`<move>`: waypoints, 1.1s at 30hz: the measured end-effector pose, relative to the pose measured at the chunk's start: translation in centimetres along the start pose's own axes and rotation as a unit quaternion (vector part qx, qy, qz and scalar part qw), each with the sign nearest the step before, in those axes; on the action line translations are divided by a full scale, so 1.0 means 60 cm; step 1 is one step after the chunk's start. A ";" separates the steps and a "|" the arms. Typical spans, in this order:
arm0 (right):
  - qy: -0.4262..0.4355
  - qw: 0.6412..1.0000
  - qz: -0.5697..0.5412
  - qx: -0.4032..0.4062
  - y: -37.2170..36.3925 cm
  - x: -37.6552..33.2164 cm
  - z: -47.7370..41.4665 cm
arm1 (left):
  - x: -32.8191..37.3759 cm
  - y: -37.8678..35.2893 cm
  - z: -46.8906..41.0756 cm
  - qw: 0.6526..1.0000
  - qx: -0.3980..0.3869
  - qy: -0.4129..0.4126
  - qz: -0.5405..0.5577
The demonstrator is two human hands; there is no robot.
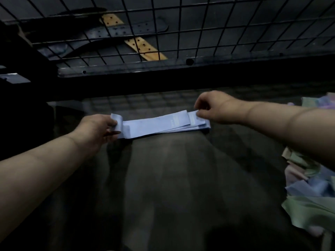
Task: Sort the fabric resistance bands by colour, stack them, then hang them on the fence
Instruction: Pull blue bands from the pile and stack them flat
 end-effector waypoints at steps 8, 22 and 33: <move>-0.099 0.993 0.063 0.023 -0.100 -0.023 0.002 | -0.020 -0.013 0.007 0.996 0.023 -0.036 -0.076; -0.178 0.958 -0.222 0.036 -0.051 0.018 -0.004 | -0.012 -0.003 -0.001 0.988 0.046 -0.136 -0.063; -0.078 0.994 0.072 0.041 -0.052 0.057 0.002 | -0.034 -0.007 -0.036 0.848 0.077 -0.205 -0.483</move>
Point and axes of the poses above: each hand's wrist, its own z-axis away from the middle knuckle, its own y-axis out of the back of the hand, x = y × z, the point moved 2 cm from there along -z, towards the middle knuckle
